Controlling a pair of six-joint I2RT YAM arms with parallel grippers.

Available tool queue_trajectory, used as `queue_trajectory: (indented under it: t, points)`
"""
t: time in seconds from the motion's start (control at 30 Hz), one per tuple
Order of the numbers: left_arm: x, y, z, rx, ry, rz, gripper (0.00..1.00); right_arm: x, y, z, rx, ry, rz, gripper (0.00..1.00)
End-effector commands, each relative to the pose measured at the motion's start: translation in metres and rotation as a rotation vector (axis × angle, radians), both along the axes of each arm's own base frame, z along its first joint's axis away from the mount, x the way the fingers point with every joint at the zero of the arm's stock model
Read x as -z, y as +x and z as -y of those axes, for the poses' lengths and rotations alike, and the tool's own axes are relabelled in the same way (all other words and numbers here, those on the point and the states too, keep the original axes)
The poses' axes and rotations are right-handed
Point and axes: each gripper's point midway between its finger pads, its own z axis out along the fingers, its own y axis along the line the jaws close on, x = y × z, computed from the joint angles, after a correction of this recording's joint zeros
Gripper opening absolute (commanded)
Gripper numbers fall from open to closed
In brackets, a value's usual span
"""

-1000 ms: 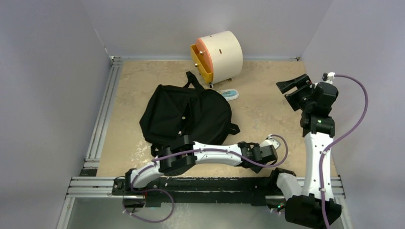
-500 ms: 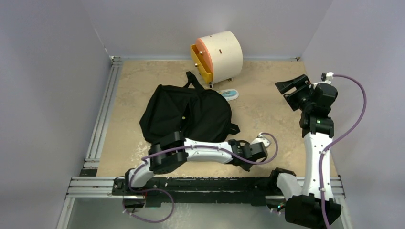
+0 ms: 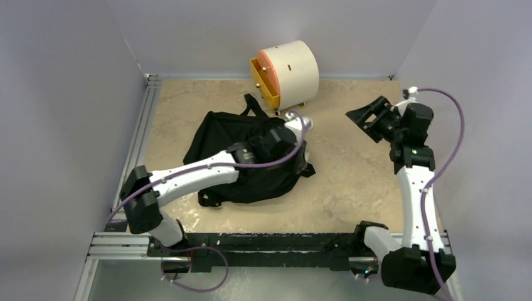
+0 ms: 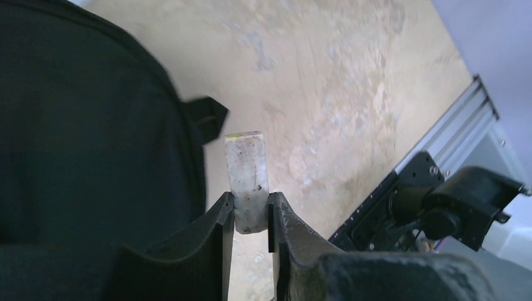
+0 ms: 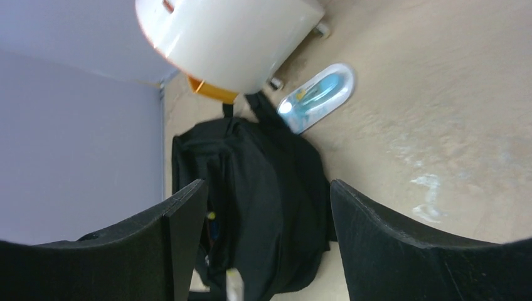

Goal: Pack the student bag
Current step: Pick up the stationery from the center of the board.

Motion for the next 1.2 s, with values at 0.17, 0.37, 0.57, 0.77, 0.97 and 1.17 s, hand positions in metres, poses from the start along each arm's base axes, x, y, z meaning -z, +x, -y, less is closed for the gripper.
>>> queue_trajectory:
  t: [0.17,0.37,0.57,0.77,0.97,1.17]
  points:
    - [-0.051,0.034,-0.061,-0.063,-0.078,0.106,0.14,-0.026,-0.014,-0.147,-0.47,0.086,0.065,0.72]
    - [-0.052,0.03,-0.064,-0.067,-0.082,0.092,0.12,-0.012,-0.037,-0.19,-0.678,0.134,0.05,0.69]
    - [-0.059,0.031,-0.069,-0.083,-0.091,0.113,0.12,0.001,-0.042,-0.195,-0.676,0.141,0.016,0.62]
    - [-0.067,0.033,-0.067,-0.07,-0.101,0.139,0.11,0.016,-0.045,-0.195,-0.665,0.126,-0.024,0.63]
    - [-0.072,0.035,-0.063,-0.054,-0.117,0.161,0.11,0.02,-0.053,-0.2,-0.706,0.154,-0.033,0.6]
    - [-0.073,0.037,-0.06,-0.056,-0.12,0.168,0.11,0.018,-0.056,-0.204,-0.734,0.18,-0.031,0.56]
